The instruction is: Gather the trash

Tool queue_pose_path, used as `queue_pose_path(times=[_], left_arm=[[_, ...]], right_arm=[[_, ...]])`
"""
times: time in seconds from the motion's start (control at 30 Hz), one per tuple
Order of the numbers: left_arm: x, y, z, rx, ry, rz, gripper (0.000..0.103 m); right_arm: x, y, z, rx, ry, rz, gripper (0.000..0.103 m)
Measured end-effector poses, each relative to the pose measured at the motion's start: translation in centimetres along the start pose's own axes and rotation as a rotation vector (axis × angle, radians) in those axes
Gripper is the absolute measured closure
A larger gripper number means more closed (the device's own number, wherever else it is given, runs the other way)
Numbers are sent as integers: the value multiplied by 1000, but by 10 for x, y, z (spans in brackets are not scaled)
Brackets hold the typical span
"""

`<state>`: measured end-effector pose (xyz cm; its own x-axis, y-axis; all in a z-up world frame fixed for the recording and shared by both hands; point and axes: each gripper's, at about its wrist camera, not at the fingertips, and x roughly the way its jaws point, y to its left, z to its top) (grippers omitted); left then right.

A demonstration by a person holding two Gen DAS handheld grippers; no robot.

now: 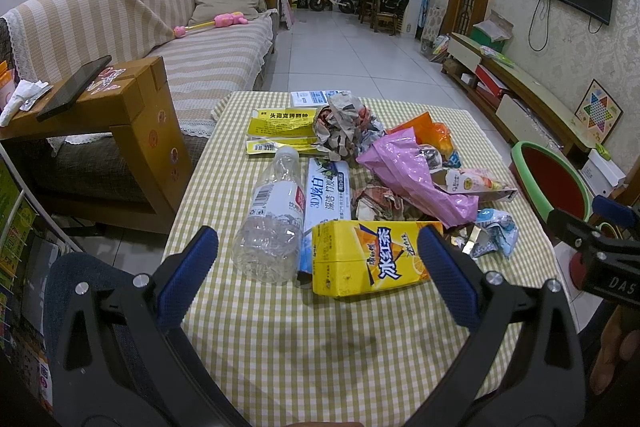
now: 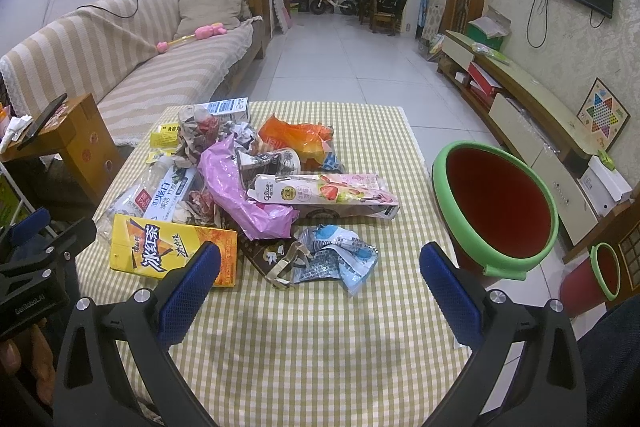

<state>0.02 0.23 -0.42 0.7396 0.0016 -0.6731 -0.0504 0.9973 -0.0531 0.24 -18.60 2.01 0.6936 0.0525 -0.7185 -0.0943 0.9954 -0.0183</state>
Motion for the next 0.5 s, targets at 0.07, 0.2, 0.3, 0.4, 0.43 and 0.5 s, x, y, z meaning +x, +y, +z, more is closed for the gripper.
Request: queue_pose_path(times=[0.07,0.2,0.3,0.4,0.43,0.5], left_arm=[[0,0,0,0,0,-1,5],[0,0,0,1,0,-1,5],[0,0,0,0,0,-2,5],[0,0,0,0,0,-1,5],[0,0,0,0,0,-1,5],[0,0,0,1,1,-2,5]], right_arm=[[1,0,0,-2,1,0,7],[1,-1,0,-7,-1,0,7],[1,0,0,-6,0,-1,7],[1,0,0,-6,1,-1,7],[1,0,0,-4,1,-1,7],[2,0,0,-2,3,0,7]])
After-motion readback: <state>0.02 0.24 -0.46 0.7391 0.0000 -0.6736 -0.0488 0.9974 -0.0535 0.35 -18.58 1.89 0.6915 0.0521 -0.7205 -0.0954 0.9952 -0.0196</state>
